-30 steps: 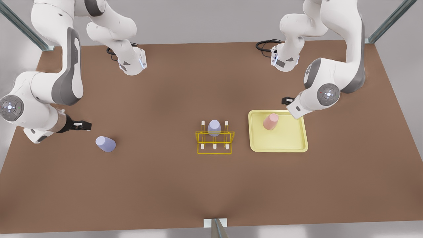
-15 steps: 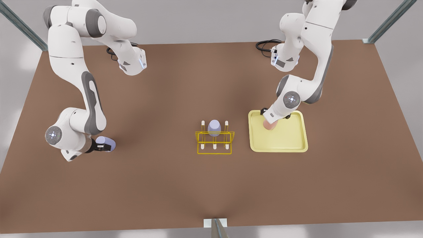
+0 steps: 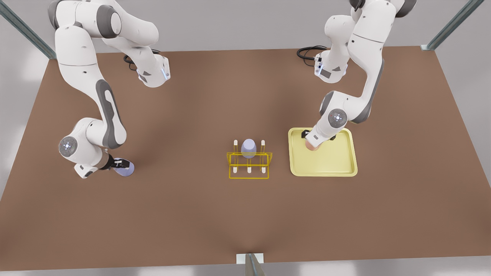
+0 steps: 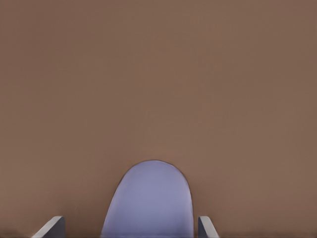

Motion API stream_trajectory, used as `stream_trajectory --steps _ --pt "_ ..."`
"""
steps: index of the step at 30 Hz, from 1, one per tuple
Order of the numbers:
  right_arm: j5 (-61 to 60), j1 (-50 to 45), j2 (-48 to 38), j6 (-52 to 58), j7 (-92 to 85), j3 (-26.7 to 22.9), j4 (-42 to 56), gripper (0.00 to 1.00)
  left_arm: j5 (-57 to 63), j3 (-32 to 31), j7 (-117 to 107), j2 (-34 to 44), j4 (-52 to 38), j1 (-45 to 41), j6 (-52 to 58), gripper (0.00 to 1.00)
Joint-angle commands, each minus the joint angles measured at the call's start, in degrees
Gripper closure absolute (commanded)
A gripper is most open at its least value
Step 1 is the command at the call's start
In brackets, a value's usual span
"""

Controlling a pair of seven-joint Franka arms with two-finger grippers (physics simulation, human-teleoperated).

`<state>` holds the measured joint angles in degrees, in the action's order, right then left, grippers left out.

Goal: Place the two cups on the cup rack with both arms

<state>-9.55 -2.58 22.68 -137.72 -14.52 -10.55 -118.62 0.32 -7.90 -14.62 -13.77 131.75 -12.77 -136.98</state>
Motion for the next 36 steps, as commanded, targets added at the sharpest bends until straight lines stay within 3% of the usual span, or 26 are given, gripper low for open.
stream_trajectory --steps 1,5,15,16,18,20,32,36 --pt "0.0 -0.1 0.0 -4.2 -5.6 -0.1 -1.3 0.00 0.1 0.0 -3.8 -0.5 0.0 0.1 -2.5 0.00" --pt "0.0 -0.2 0.6 -12.3 -5.5 0.0 -6.0 0.00 0.1 0.1 -3.8 -0.5 2.5 0.5 -2.5 0.00" --pt "-0.6 -0.1 0.7 -12.8 -5.5 0.1 -6.1 0.00 0.1 0.1 -3.8 -1.7 3.4 0.5 -7.3 0.00" --pt "-0.6 -0.1 0.7 -13.0 -5.5 0.1 -6.1 0.00 0.1 0.2 -3.8 -1.7 3.4 0.5 -7.3 0.08" --pt "-0.6 -0.1 0.7 -13.2 -5.5 0.1 -6.2 0.00 0.1 0.2 -3.8 -1.7 3.4 0.5 -7.3 0.15" --pt "-0.6 -0.1 0.7 -13.2 -5.6 0.2 -6.3 0.07 0.1 0.2 -3.8 -1.7 3.4 0.5 -7.3 0.15" --pt "-0.6 -0.4 1.5 -12.7 -8.2 0.3 -7.5 0.08 0.0 0.1 -4.0 -2.0 1.2 1.4 -4.5 0.18" --pt "-0.6 -0.5 1.4 -12.0 -8.3 0.3 -7.0 0.17 0.0 0.0 -4.2 -1.9 -5.3 1.5 6.4 0.18"
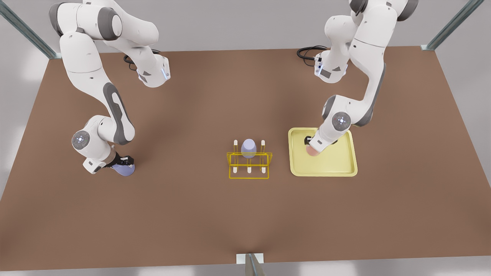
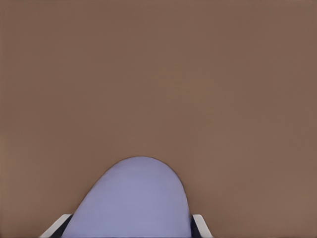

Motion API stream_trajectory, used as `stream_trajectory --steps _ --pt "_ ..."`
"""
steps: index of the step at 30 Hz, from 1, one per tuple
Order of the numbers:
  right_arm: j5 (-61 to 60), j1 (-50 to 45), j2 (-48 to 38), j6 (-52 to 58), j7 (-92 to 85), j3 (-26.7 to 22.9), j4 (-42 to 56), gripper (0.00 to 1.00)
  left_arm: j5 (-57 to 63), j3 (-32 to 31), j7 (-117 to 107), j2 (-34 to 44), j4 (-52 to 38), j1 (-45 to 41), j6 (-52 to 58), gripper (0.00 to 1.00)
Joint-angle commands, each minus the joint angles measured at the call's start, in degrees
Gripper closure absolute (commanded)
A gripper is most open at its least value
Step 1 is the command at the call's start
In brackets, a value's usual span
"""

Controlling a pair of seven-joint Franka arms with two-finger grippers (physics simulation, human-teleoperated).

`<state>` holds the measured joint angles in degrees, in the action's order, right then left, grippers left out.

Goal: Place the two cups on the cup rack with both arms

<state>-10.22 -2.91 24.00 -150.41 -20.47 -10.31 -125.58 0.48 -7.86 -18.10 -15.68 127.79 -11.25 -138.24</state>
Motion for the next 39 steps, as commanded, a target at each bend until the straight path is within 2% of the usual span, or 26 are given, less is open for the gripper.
stream_trajectory --steps 1,5,8,11,13,18,20,25,33,34,35,39 --pt "0.1 -0.2 0.1 0.6 -2.4 0.0 0.2 0.17 -0.1 -0.1 -0.7 0.0 -3.2 -0.1 10.6 0.18" --pt "0.0 0.1 -0.4 0.6 -2.4 1.1 1.4 0.17 -0.4 -0.1 -3.6 -1.1 -9.4 -1.1 11.6 0.18" --pt "0.0 0.1 -0.6 1.8 -2.6 1.9 3.1 0.17 -0.4 -1.0 -5.3 -5.8 -21.2 -1.1 16.5 0.18" --pt "-10.7 -0.1 -2.0 4.0 -3.2 8.6 6.0 0.17 -0.3 -2.9 -9.2 -13.8 -38.6 -1.1 26.6 0.18" --pt "-16.8 -2.4 -1.4 4.2 -2.6 10.6 8.5 0.17 -0.6 -3.0 -9.2 -15.6 -43.1 -1.1 27.7 0.18" --pt "-17.8 -13.4 1.4 7.8 12.2 10.7 19.6 0.17 -0.6 -7.9 -14.8 -22.5 -56.1 -1.1 29.9 0.18" --pt "-22.1 -17.5 3.2 7.8 14.9 10.7 23.6 0.17 -2.9 -9.7 -14.9 -24.5 -58.4 -1.1 29.8 0.18" --pt "-22.0 -24.6 6.3 8.1 29.5 10.7 31.7 0.17 -2.8 -13.6 -15.8 -26.3 -59.1 -1.9 31.2 0.18" --pt "-22.0 -28.0 5.8 8.0 31.3 10.7 28.5 0.17 -2.8 -14.9 -17.2 -28.7 -59.0 -4.8 32.2 0.18" --pt "-22.1 -28.3 5.8 8.0 31.5 10.8 28.5 0.17 -2.6 -14.9 -17.1 -28.7 -59.0 -4.8 32.1 0.04" --pt "-22.1 -28.5 5.8 8.0 31.5 10.8 28.4 0.17 -2.6 -14.8 -17.1 -28.7 -59.0 -4.8 32.0 0.00" --pt "-22.1 -29.0 4.2 8.5 30.7 10.8 27.1 0.17 0.5 -14.6 -17.0 -28.1 -59.1 -3.1 34.0 0.00"
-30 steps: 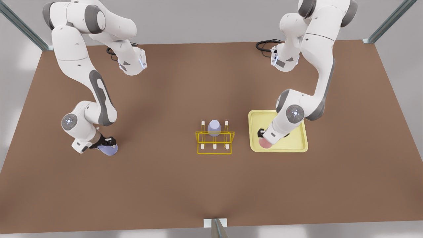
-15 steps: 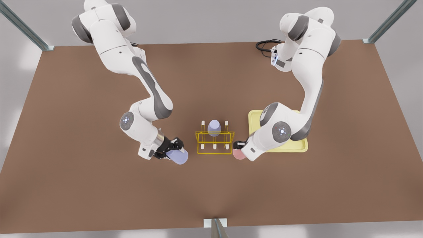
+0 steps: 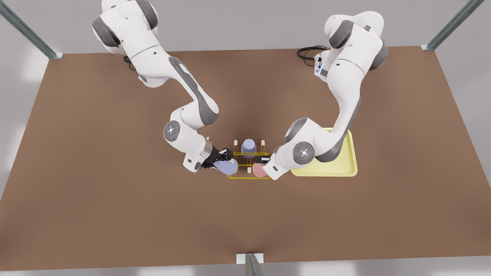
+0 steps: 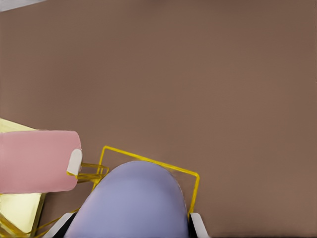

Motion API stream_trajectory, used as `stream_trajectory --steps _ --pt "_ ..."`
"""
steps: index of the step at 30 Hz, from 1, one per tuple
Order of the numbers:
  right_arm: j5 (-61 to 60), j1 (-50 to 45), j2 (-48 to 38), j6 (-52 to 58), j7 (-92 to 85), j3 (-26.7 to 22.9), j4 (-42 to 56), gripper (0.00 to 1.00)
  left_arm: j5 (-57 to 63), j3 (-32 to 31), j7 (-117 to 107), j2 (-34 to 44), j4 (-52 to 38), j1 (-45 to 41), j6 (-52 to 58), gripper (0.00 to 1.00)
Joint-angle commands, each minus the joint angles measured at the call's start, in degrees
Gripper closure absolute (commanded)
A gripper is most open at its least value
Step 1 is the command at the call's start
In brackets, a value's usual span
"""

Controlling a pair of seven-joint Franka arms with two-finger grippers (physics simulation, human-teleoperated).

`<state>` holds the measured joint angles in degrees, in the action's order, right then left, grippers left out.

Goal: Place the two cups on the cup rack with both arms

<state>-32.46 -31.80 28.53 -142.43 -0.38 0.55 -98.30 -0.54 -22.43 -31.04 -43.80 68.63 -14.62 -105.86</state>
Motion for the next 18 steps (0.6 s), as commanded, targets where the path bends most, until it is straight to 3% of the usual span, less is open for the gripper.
stream_trajectory --steps 1,3,5,6,7,8,9,18 --pt "0.1 -0.1 -0.2 0.6 10.6 0.1 -0.1 0.17 3.2 0.0 -3.9 1.5 -0.6 1.2 5.9 0.00" --pt "0.1 -0.3 -0.1 0.8 9.9 0.1 -0.5 0.17 5.6 -0.2 -3.6 5.5 -12.8 7.2 27.2 0.00" --pt "0.1 -0.3 0.0 1.0 9.5 0.5 -0.8 0.17 5.8 0.4 6.2 13.8 -12.8 10.0 36.2 0.00" --pt "0.1 -0.2 0.5 0.9 9.5 1.2 -0.6 0.17 5.5 8.4 18.9 23.7 -4.0 6.7 36.0 0.00" --pt "0.1 -0.2 0.6 1.0 9.3 1.2 -0.3 0.17 5.4 10.4 23.7 25.3 -2.3 6.5 37.4 0.00" --pt "0.1 -0.1 0.6 1.0 9.3 1.5 -0.2 0.16 5.6 10.4 23.7 24.8 -2.5 7.5 43.2 0.00" --pt "0.1 -0.1 0.6 1.0 9.3 1.5 0.0 0.00 5.6 10.4 24.1 24.6 -2.5 10.2 43.7 0.00" --pt "0.1 0.8 0.6 2.3 9.2 1.5 2.1 0.00 5.0 10.2 28.1 23.8 -2.3 12.9 47.1 0.00"
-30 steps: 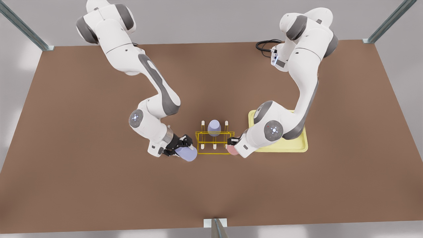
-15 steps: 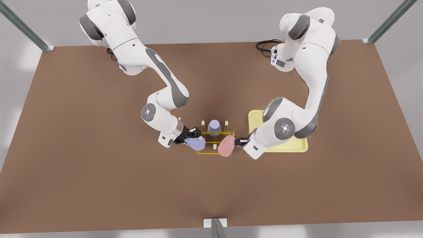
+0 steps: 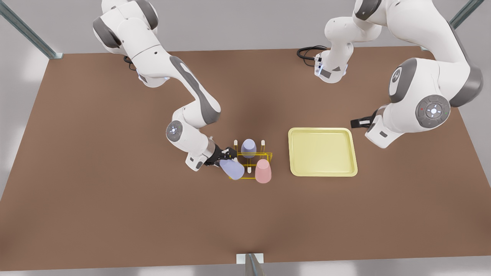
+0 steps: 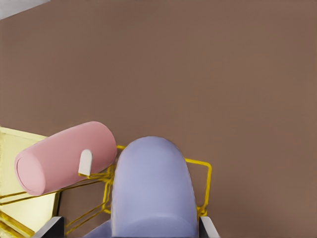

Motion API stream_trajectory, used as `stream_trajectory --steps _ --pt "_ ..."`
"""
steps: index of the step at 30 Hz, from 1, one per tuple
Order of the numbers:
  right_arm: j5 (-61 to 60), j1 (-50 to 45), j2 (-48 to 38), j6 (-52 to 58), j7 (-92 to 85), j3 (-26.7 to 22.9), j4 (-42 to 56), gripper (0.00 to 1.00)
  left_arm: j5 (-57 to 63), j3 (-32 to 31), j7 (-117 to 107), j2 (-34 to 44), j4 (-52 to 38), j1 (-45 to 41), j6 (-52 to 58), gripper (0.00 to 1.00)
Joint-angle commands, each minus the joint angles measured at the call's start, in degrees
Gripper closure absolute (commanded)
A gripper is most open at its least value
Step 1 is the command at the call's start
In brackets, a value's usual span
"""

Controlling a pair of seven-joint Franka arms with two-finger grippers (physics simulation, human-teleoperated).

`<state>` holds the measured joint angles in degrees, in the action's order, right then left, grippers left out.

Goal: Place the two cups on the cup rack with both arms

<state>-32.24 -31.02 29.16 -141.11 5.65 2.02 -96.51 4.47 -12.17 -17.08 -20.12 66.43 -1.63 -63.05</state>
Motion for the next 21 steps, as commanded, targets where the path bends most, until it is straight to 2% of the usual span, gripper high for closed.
stream_trajectory --steps 1,3,7,9,11,12,13,16,18,21 --pt "-0.2 0.4 -0.1 1.3 3.1 0.0 1.0 0.00 -0.1 0.0 14.2 -0.2 0.2 0.5 4.4 0.00" --pt "-0.3 1.2 -0.5 2.6 3.3 -0.2 3.8 0.00 -0.1 0.0 14.2 -0.7 0.2 0.5 5.0 0.00" --pt "4.2 10.3 -0.7 20.3 3.2 -0.7 13.9 0.00 -0.1 0.0 14.2 -0.8 0.4 0.5 5.1 0.00" --pt "24.5 15.8 -1.1 33.9 -2.0 -0.8 18.6 0.00 -0.1 0.0 14.2 -0.8 0.5 0.7 5.1 0.00" --pt "39.5 26.8 -0.7 37.5 -15.1 -0.8 18.3 0.00 -0.1 0.0 14.2 -0.8 0.5 0.7 5.0 0.00" --pt "38.8 33.9 -1.2 37.6 -20.4 -0.6 19.2 0.00 -0.1 0.0 14.2 -0.8 0.5 0.6 5.0 0.00" --pt "35.1 35.3 -5.2 41.1 -19.6 -0.8 18.9 0.00 -0.1 0.0 14.2 -0.9 0.7 0.7 5.0 0.00" --pt "33.7 35.3 -18.2 50.0 -12.5 -0.3 13.5 0.00 -0.1 0.0 14.2 -0.8 1.0 0.7 5.0 0.00" --pt "33.8 35.2 -20.8 53.8 -7.7 0.0 13.8 0.00 -0.1 0.0 14.2 -0.8 1.2 0.7 5.1 0.00" --pt "33.7 35.2 -20.6 54.1 -8.5 -0.1 13.8 0.00 -0.1 0.0 14.1 -0.8 1.0 0.7 5.1 0.00"
